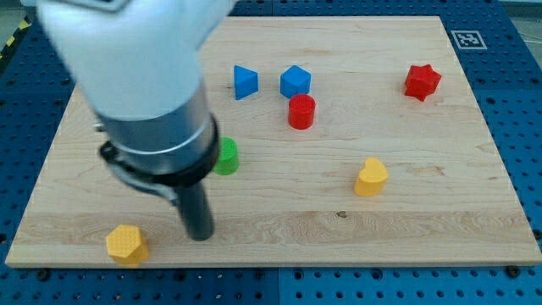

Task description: Move the arm right to the red circle

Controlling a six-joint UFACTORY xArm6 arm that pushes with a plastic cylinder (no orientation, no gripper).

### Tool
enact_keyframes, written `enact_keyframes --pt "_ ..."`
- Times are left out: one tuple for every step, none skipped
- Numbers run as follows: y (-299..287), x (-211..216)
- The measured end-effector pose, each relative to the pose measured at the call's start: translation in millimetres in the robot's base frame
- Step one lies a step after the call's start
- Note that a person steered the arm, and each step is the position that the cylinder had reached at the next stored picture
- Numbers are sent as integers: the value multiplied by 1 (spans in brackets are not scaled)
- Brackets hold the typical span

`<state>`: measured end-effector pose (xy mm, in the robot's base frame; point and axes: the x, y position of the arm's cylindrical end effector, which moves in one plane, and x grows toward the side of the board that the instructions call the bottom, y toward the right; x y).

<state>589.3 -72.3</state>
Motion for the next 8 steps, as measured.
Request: enact_keyframes --pt "43 -11" --pt "92 -31" --pt "131 -74" --pt "163 -121" --pt "191 -164" --pt "215 -201" --pt "218 -196" --pt "218 -171"
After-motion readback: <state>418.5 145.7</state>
